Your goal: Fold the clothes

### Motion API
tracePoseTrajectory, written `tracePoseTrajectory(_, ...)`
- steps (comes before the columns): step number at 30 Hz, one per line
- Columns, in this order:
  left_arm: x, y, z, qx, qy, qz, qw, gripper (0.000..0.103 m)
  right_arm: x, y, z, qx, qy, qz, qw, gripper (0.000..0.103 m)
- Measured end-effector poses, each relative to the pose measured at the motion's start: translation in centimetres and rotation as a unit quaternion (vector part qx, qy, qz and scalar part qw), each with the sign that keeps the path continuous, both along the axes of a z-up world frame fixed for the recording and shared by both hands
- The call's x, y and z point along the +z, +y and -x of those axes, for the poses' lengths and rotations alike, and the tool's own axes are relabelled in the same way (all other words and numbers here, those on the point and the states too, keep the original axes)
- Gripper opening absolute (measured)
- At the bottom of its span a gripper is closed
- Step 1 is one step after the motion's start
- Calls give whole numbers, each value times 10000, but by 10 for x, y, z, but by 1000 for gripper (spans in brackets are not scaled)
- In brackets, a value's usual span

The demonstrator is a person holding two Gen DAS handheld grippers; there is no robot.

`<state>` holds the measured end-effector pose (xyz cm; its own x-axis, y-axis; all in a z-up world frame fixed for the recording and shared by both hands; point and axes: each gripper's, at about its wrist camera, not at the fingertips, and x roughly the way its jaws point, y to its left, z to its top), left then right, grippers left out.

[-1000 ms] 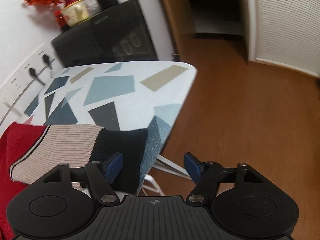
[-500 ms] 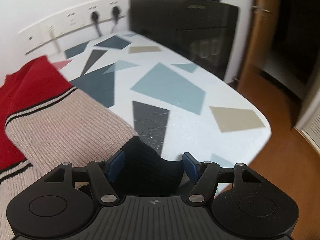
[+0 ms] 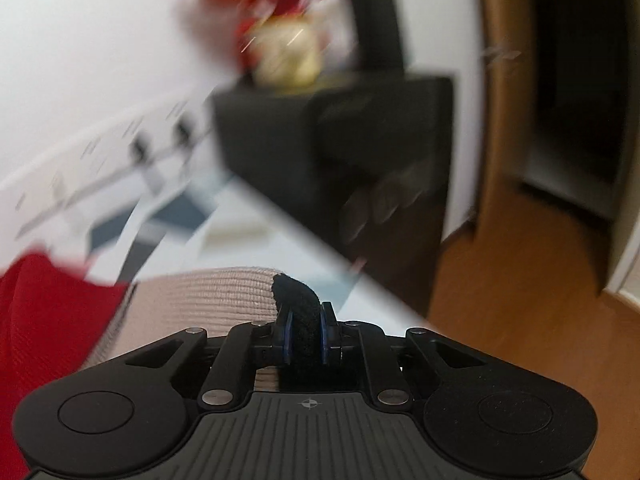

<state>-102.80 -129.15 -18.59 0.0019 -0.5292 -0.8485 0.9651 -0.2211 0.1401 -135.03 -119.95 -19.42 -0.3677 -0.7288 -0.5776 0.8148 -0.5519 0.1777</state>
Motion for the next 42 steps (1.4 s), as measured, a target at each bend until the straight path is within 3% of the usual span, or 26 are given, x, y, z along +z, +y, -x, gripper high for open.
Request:
tracePoseTrajectory(2, -2, -2, -1, 63, 88, -52, 9999, 103, 1, -1, 17, -160, -135, 63, 9998, 38)
tracePoseTrajectory(4, -4, -5, -3, 126, 176, -103, 9997, 103, -2, 9, 23, -238, -297, 68, 9993, 41)
tracePoseTrajectory(8, -8, -9, -6, 252, 351, -207, 9988, 103, -11, 30, 30, -404, -656, 104, 9970, 56)
tracePoseTrajectory(14, -11, -10, -7, 256, 431, -223, 9985, 103, -45, 38, 41, -788, -1202, -127, 9895, 57)
tracePoseTrajectory(19, -9, -11, -4, 346, 348, -270, 9984, 103, -56, 23, 63, -1144, -1624, 240, 9798, 64)
tracePoseTrajectory(20, -9, -11, -3, 351, 318, -259, 9985, 103, -58, 18, 68, -1184, -1684, 267, 9782, 62)
tracePoseTrajectory(21, -9, -10, -3, 344, 294, -241, 9987, 103, -60, 13, 72, -1220, -1727, 250, 9771, 53)
tracePoseTrajectory(22, -9, -10, -3, 341, 287, -230, 9987, 103, -62, 8, 74, -1299, -1717, 203, 9763, 39)
tracePoseTrajectory(24, -9, -9, -2, 359, 289, -221, 9987, 103, -63, 2, 78, -1363, -1663, 189, 9764, 23)
tracePoseTrajectory(25, -9, -9, -2, 384, 297, -223, 9986, 103, -60, 2, 80, -1340, -1643, 292, 9768, 9)
tracePoseTrajectory(33, -7, -5, 12, 244, 25, -10, 9997, 103, 14, 8, 111, -1300, -742, 1393, 9789, 8)
tracePoseTrajectory(37, -5, -10, 11, 308, 126, -108, 9994, 103, 21, -5, 118, -1166, -689, 1365, 9813, 7)
tracePoseTrajectory(42, 2, -8, -3, 220, 395, -213, 9988, 103, 27, -17, 99, -843, -707, 1257, 9860, 7)
